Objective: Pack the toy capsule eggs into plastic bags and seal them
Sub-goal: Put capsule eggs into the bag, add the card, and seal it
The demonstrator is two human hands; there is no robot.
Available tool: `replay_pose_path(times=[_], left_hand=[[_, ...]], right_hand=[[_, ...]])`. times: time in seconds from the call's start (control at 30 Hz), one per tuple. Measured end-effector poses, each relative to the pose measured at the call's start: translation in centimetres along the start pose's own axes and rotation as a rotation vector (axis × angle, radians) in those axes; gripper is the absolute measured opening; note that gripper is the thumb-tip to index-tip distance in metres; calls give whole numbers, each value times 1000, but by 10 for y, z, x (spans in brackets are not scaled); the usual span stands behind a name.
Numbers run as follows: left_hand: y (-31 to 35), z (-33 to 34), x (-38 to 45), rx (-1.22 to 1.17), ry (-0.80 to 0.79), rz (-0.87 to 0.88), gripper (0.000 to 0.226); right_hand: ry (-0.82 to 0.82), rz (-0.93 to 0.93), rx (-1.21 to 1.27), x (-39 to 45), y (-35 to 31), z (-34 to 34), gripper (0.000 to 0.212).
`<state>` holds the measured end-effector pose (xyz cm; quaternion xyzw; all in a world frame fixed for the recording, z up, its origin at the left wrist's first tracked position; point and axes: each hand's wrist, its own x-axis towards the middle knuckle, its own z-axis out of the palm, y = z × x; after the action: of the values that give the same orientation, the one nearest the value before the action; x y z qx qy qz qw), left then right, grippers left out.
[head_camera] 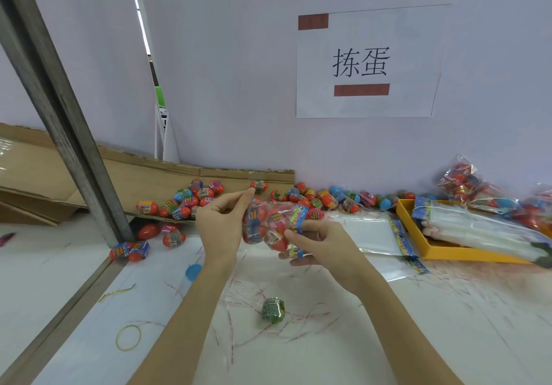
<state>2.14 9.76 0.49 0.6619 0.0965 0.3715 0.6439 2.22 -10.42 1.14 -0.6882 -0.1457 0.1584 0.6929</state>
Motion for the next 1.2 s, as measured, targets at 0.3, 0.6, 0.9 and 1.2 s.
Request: replay_pose_path(times=[0.3,0.6,0.9,1.2], left_hand=[[-5,15,-18,141,-125,-110,36],[6,7,-9,28,-86,-33,17],[5,2,-6,76,-158,27,7],[-2,7,-10,114,-107,75,14]], right_hand=[[218,-151,73,3,0,-6,14],[320,-394,-336,3,-1,-8,15],[325,-278,-283,3,0,-5,42],[16,29,-9,-5,-11,-11,42]])
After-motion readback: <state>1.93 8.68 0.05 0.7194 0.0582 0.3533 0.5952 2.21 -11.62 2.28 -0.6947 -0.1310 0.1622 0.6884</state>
